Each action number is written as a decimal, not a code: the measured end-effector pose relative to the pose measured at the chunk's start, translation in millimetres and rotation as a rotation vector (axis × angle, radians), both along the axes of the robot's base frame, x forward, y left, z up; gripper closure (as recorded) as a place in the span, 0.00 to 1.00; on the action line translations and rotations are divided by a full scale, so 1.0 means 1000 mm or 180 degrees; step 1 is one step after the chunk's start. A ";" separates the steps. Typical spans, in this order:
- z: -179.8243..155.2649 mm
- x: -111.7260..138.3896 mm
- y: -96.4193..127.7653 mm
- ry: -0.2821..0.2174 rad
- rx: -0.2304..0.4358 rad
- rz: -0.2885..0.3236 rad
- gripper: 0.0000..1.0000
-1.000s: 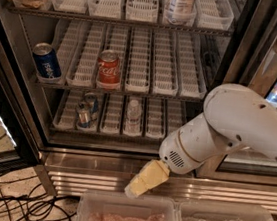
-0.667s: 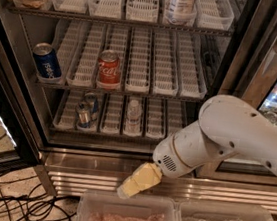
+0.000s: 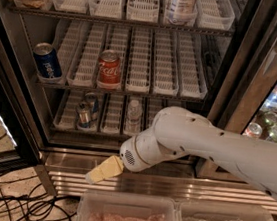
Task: Pick redbull can from bottom shelf of fridge
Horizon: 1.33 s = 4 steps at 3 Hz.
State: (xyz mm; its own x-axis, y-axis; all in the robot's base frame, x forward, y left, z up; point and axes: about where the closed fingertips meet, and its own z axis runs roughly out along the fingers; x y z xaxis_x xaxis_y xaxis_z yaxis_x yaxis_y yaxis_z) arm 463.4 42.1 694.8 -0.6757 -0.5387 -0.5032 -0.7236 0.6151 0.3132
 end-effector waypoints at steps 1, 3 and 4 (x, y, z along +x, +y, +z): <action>0.000 0.000 -0.001 0.0000 0.0000 -0.0005 0.00; -0.045 0.031 0.022 -0.0268 -0.0054 -0.0098 0.00; -0.055 0.075 0.022 -0.0662 -0.0217 -0.0298 0.00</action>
Offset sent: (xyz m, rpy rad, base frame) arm 0.0245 0.0322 -0.0372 0.0543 -0.0645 0.0013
